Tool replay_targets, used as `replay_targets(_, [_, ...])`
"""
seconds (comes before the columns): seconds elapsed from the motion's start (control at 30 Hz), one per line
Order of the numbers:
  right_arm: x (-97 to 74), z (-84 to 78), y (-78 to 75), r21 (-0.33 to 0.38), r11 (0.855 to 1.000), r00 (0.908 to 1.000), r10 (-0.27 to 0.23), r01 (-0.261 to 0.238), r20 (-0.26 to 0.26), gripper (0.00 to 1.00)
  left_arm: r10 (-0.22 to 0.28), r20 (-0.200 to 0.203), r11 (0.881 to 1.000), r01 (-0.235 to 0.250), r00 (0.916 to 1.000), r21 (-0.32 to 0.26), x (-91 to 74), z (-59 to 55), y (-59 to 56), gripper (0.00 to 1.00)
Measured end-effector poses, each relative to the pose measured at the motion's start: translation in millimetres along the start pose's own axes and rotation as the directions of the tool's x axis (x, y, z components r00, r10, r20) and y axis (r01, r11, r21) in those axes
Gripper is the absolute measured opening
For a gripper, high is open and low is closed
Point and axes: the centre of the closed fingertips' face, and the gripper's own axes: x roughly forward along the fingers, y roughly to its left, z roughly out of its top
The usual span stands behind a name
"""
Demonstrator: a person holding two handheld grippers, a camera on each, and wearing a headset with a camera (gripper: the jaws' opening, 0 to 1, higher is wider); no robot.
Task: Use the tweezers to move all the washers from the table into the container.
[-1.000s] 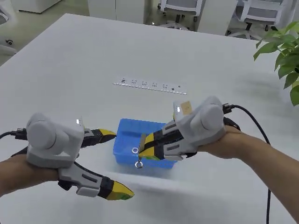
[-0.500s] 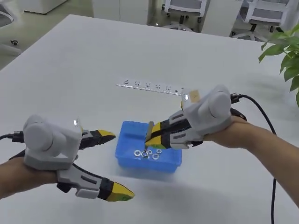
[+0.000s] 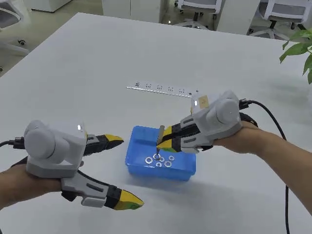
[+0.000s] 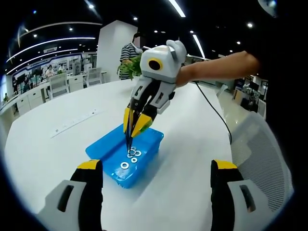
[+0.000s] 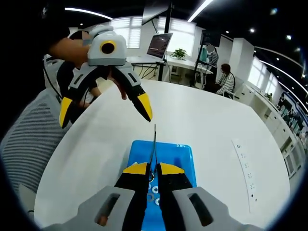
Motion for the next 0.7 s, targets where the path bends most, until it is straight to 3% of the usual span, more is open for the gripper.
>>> replay_targets(0.7, [20.6,-24.3,-12.4,0.022,1.0,0.9998,-0.002,0.003,-0.019,0.08,-0.009,0.005,1.0,0.009,0.9999,0.008,8.2,4.1,19.0,0.93])
